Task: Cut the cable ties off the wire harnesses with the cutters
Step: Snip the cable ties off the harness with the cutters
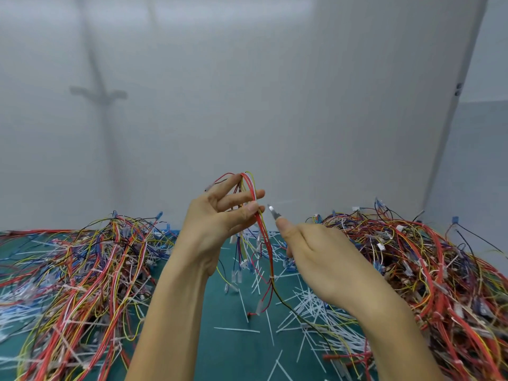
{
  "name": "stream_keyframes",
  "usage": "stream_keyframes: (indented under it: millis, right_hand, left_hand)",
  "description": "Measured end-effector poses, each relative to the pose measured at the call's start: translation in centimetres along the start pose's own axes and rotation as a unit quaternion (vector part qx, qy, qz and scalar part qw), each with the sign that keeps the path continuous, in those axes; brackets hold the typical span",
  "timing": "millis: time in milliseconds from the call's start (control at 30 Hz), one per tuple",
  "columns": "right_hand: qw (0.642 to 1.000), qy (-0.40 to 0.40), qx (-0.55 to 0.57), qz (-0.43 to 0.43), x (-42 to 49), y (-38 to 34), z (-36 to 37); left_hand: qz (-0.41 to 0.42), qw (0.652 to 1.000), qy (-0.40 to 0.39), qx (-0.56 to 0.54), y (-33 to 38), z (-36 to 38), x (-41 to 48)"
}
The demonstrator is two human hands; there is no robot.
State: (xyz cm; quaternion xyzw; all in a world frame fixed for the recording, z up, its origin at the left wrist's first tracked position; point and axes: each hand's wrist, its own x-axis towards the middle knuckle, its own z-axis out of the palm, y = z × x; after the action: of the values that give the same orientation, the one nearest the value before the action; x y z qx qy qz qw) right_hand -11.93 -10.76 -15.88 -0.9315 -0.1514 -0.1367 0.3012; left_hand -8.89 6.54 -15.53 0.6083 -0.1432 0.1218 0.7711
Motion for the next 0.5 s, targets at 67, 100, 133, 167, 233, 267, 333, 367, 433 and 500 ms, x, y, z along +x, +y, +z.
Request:
stream_keyframes:
  millis: [67, 100, 133, 167, 233, 267, 333, 367, 433, 500]
  right_hand:
    - [1.000, -0.002, 0.001, 0.006, 0.21, 0.15, 0.44]
    - [1.000, -0.001, 0.002, 0.008, 0.31, 0.20, 0.61]
    - [1.000, 0.001, 0.004, 0.010, 0.41, 0.22, 0.77]
    - [1.000, 0.003, 0.005, 0.010, 0.47, 0.24, 0.91]
    - [1.000, 0.008, 0.008, 0.009, 0.53, 0.22, 1.10]
    - [1.000, 0.011, 0.011, 0.008, 0.55, 0.24, 1.14]
    - [1.000, 0.016, 0.015, 0.005, 0.61, 0.26, 1.14]
    - [1.000, 0.017, 0.016, 0.003, 0.62, 0.26, 1.12]
    - [1.000, 0.017, 0.019, -0.002, 0.64, 0.22, 1.04]
    - [0.999, 0.014, 0.031, -0.005, 0.61, 0.11, 0.90]
  left_hand:
    - [0.001, 1.000, 0.004, 0.002, -0.07, -0.04, 0.09]
    - [-0.001, 1.000, 0.002, 0.007, -0.08, -0.06, 0.12]
    - [-0.002, 1.000, -0.002, 0.011, -0.07, -0.06, 0.15]
    - [-0.002, 1.000, -0.007, 0.015, -0.07, -0.09, 0.15]
    - [0.000, 1.000, -0.014, 0.022, -0.14, -0.09, 0.14]
    - [0.002, 1.000, -0.015, 0.027, -0.18, -0.06, 0.12]
    - [0.007, 0.999, -0.013, 0.039, -0.24, 0.01, 0.12]
    - [0.009, 0.999, -0.012, 0.042, -0.24, 0.04, 0.14]
    - [0.013, 0.999, -0.009, 0.038, -0.23, 0.09, 0.19]
    - [0.017, 0.999, -0.004, 0.029, -0.27, 0.12, 0.25]
